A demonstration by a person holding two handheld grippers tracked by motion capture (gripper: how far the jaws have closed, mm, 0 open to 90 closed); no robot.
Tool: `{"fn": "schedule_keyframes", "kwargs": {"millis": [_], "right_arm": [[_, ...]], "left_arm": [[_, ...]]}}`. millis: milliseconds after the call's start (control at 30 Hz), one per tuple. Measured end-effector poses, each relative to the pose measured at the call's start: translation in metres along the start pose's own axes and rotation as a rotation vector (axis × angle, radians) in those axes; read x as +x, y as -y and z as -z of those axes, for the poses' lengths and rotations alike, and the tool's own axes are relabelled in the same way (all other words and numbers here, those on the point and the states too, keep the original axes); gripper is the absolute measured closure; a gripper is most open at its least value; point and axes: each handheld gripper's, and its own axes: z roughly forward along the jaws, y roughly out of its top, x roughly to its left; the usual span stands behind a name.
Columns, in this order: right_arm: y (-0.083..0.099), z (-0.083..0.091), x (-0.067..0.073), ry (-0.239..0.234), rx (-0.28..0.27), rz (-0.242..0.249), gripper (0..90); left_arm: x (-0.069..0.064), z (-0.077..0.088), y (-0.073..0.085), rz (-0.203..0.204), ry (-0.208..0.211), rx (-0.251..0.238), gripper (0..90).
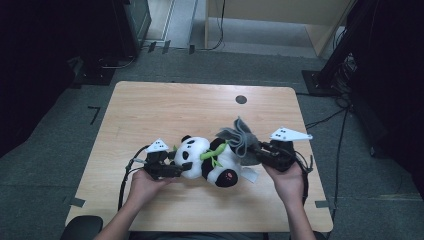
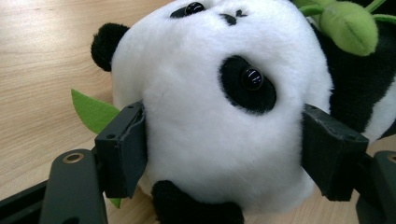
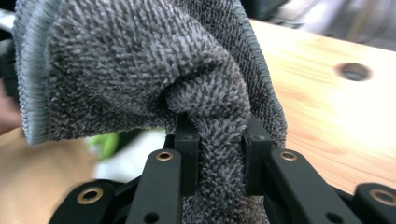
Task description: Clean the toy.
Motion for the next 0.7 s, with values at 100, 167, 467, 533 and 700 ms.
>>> {"fn": "schedule_keyframes", "kwargs": {"millis": [100, 167, 467, 533, 700], "right_arm": [[0.001, -0.015, 0.016, -0.053, 0.047, 0.028, 73.6], [0.006, -0.027, 0.022, -0.073, 0.094, 0.044, 73.5], [0.023, -0.043, 0.016, -0.107, 0.175, 0.035, 72.3], [0.025, -0.042, 0.012, -0.104, 0.187, 0.025, 72.5], [0.035, -0.035, -0.006, -0.066, 0.254, 0.001, 72.7]], "left_arm": [[0.0, 0.0, 0.0, -0.002, 0.001, 0.002, 24.0], [0.0, 0.0, 0.0, -0.004, 0.001, 0.001, 23.6], [0.0, -0.001, 0.001, -0.01, 0.007, 0.004, 20.9], [0.0, -0.001, 0.001, -0.013, 0.005, 0.004, 20.6], [0.002, -0.002, 0.001, 0.001, 0.011, 0.003, 19.3]]}}
